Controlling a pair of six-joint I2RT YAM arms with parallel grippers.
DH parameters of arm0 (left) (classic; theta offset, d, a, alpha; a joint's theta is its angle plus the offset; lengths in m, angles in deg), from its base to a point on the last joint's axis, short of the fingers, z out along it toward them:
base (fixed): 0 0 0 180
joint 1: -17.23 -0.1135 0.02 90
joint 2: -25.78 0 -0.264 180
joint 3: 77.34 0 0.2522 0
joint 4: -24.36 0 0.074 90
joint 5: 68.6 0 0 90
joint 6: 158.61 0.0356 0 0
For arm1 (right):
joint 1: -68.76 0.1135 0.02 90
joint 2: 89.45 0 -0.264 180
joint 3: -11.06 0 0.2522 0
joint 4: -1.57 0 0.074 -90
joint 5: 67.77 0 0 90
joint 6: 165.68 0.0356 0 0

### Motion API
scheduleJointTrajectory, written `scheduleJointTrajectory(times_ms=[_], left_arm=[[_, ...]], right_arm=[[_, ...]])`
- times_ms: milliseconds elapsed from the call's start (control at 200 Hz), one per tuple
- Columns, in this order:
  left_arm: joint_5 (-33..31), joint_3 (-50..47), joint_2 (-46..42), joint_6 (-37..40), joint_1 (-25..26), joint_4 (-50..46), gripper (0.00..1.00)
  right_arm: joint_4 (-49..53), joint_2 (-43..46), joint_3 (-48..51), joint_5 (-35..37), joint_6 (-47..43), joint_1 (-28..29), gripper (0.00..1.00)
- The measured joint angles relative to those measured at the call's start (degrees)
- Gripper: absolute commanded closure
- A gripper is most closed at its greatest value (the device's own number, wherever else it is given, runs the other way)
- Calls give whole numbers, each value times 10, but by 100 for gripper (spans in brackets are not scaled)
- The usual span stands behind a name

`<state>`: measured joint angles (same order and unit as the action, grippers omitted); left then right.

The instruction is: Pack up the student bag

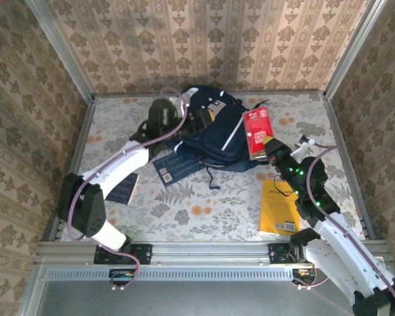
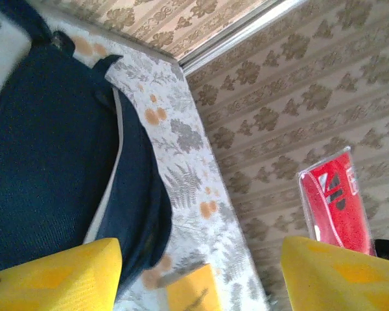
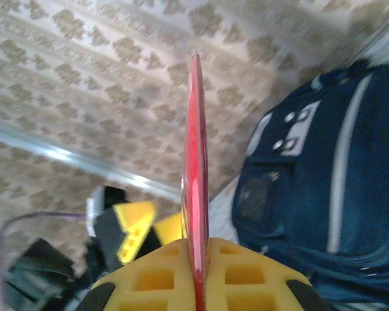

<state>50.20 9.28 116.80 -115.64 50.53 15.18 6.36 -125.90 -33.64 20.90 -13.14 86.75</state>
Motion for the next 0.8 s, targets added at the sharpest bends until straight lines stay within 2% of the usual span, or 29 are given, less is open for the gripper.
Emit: scheduleJointTrajectory(times_ms=[230, 450, 675, 795], left_arm=[[92, 266, 229, 135, 8, -171, 34], [150, 443, 417, 205, 12, -301, 40], [191, 489, 473, 211, 22, -316, 42], [202, 493, 480, 207, 30, -314, 51]], right_arm=[[153, 70, -18, 50, -87, -29, 100], [221, 88, -50, 61, -155, -36, 100], [234, 98, -55, 58, -179, -40, 99], [236, 98, -53, 53, -181, -43, 100]])
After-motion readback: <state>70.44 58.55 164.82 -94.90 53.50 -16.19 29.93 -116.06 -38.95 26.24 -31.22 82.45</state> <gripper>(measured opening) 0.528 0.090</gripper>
